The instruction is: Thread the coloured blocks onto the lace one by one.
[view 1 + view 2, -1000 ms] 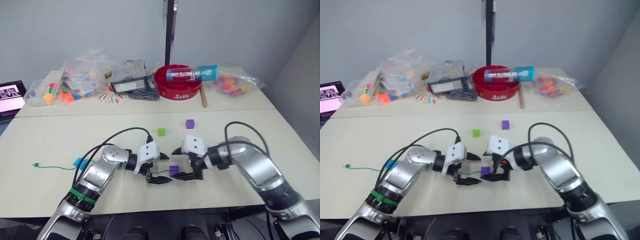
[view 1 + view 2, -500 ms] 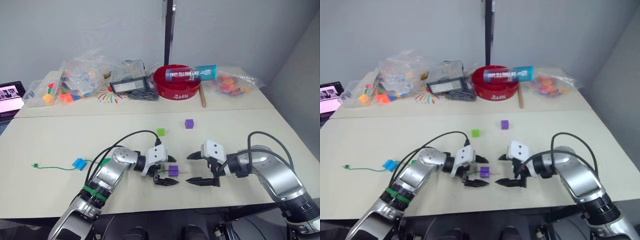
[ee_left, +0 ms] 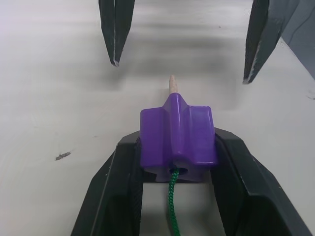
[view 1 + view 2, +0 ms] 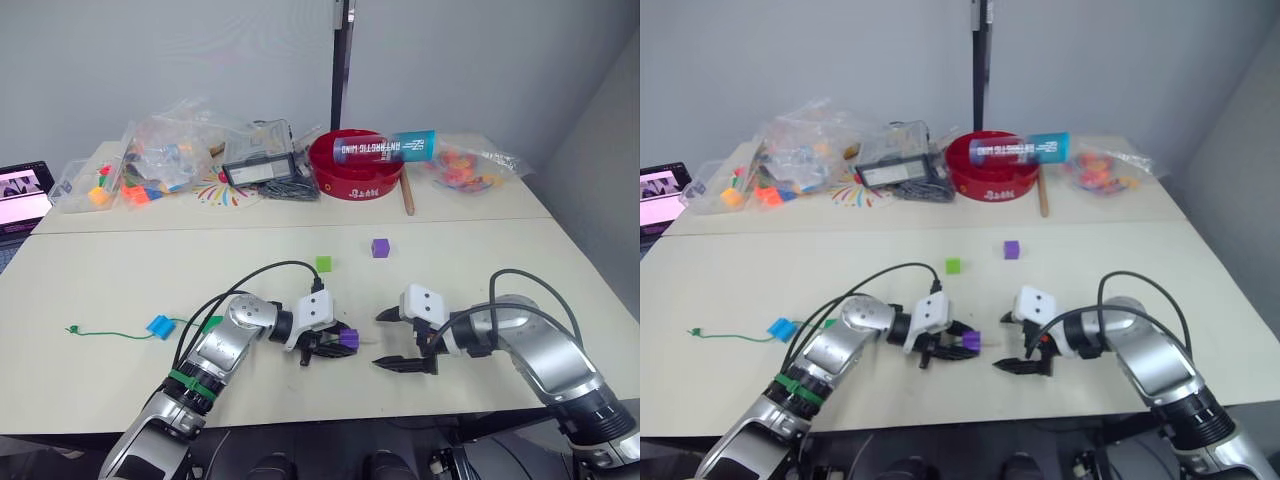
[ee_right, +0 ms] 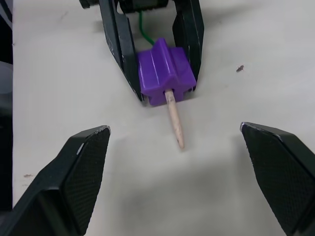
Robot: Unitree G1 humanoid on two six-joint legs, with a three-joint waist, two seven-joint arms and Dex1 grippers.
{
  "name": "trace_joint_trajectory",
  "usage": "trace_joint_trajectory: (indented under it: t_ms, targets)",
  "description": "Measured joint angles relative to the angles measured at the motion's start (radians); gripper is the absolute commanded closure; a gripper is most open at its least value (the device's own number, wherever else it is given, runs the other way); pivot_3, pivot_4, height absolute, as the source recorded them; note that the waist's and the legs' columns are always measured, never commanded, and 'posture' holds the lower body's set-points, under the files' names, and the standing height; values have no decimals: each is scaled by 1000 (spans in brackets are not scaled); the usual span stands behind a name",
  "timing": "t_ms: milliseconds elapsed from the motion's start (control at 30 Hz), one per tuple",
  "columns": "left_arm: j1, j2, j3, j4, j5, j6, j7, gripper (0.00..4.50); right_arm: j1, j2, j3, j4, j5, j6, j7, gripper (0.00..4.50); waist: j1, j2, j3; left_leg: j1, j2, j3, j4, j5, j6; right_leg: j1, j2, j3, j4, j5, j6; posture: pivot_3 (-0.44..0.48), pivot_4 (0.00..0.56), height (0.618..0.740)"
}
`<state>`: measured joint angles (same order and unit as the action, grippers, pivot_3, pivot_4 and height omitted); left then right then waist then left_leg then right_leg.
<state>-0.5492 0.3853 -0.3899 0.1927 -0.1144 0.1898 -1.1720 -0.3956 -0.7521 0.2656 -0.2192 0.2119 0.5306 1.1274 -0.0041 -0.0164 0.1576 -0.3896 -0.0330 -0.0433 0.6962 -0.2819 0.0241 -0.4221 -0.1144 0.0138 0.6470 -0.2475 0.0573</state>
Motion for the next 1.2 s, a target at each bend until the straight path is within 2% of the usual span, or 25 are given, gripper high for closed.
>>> trace_joint_trajectory:
  t_ms: [233, 333, 433, 700, 1033, 1200]
  targets:
    - [0, 8, 0, 0, 0, -10, -8, 3123, -27, 44, 49, 57, -44, -39, -21, 0, 2, 0, 0, 0, 0, 0, 0, 0, 0, 0, 0, 0, 0, 0, 0, 0, 150, 740]
    - [0, 10, 0, 0, 0, -10, -10, 3123, -27, 46, 56, 73, -54, -59, -19, 854, 1, 0, 0, 0, 0, 0, 0, 0, 0, 0, 0, 0, 0, 0, 0, 0, 150, 740]
    - [0, 10, 0, 0, 0, -10, -11, 3123, -27, 46, 59, 84, -63, -81, -15, 2005, 0, 0, 0, 0, 0, 0, 0, 0, 0, 0, 0, 0, 0, 0, 0, 0, 150, 740]
    - [0, 14, 0, 0, 0, -10, -18, 3123, -27, 46, 65, 91, -69, -106, 1, 4500, 0, 0, 0, 0, 0, 0, 0, 0, 0, 0, 0, 0, 0, 0, 0, 0, 150, 740]
    - [6, 54, 7, -26, -4, -9, -29, 3123, -29, 46, 69, 90, -72, -112, 6, 4500, -1, 0, 0, 1, 0, 0, 1, 0, 0, 0, 0, 0, 0, 0, 0, 0, 150, 740]
    - [20, 165, 41, -80, -14, 14, -78, 3123, -36, 46, 76, 89, -74, -112, 9, 4500, -7, 0, 0, 1, 0, 0, 0, 0, 0, 0, 0, 0, 1, 0, 0, 0, 150, 740]
